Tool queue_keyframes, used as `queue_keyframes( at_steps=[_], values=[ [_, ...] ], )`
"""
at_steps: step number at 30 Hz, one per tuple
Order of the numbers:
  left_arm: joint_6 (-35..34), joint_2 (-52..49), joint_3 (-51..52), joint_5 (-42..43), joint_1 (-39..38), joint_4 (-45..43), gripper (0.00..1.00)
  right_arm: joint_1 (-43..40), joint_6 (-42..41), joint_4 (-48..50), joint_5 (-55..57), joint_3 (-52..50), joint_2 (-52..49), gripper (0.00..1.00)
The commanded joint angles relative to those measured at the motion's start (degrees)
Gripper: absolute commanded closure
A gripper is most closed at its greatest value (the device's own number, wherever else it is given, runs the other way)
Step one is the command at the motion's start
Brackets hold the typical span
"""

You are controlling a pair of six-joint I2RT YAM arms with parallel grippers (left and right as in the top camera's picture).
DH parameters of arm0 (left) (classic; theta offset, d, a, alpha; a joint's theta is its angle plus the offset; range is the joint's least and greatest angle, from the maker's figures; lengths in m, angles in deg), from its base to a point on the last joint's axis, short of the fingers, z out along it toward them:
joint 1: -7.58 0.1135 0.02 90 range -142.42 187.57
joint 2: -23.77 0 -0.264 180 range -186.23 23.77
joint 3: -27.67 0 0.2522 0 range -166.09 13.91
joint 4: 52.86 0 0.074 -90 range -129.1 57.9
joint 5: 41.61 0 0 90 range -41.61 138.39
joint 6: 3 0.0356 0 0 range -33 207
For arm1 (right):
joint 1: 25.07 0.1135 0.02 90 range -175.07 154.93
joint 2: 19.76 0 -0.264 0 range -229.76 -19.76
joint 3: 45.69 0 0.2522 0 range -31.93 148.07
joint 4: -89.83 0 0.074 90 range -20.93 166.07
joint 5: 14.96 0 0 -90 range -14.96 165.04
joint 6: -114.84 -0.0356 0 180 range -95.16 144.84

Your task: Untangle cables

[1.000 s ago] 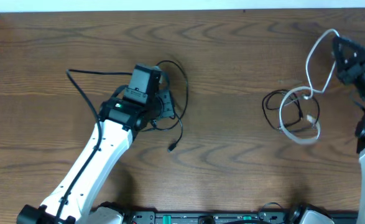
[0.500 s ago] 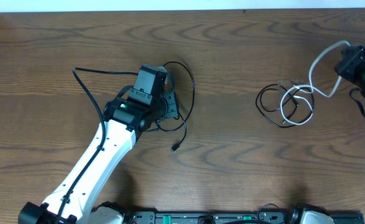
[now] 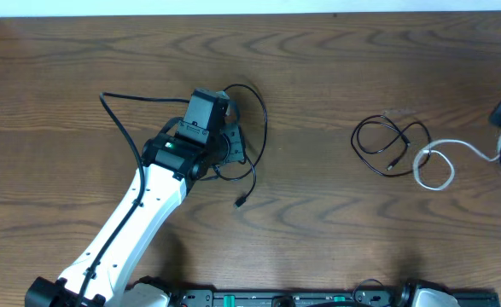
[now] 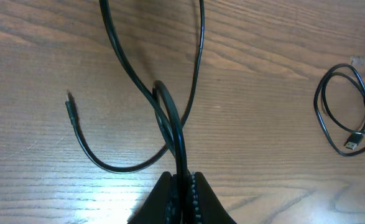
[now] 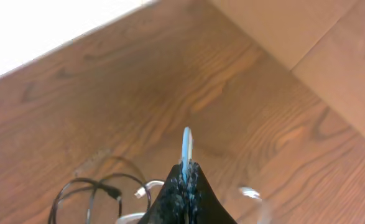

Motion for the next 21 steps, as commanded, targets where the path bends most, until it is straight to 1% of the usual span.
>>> queue_keyframes(
  at_steps=[1, 5, 10, 12, 13, 15, 17, 19, 21],
  values=[
    [0.5, -0.2, -0.2, 0.5, -0.1, 0.0, 0.93, -1.2, 2.7, -1.0, -4.9, 7.5, 0.3, 0.99],
    [0.5, -0.2, -0.2, 0.5, -0.1, 0.0, 0.92, -4.7, 2.7, 0.4, -9.9, 14.4, 0.3, 0.99],
    [0.5, -0.2, -0.2, 0.5, -0.1, 0.0, 0.93, -8.4, 2.1, 5.6, -7.9, 17.4, 0.3, 0.99],
    [0.5, -0.2, -0.2, 0.5, -0.1, 0.0, 0.93, -9.8, 0.8, 7.5, -2.6, 17.4, 0.2, 0.99],
    [0.5, -0.2, -0.2, 0.5, -0.1, 0.0, 0.92, -10.6, 0.5, 8.3, 3.1, 17.4, -0.2, 0.99],
    [0.5, -0.2, -0.2, 0.5, -0.1, 0.1, 0.93, -11.5, 0.5, 8.9, 10.7, 17.4, -1.2, 0.99],
    [0.5, -0.2, -0.2, 0.5, -0.1, 0.2, 0.93, -12.2, 0.5, 9.0, 15.7, 17.4, -2.6, 0.99],
    [0.5, -0.2, -0.2, 0.5, -0.1, 0.2, 0.93, -13.1, 0.6, 8.7, 17.4, 17.4, -5.0, 0.99],
    [0.5, -0.2, -0.2, 0.5, -0.1, 0.2, 0.93, -13.6, 0.6, 8.2, 16.1, 17.4, -7.0, 0.99]
  ],
)
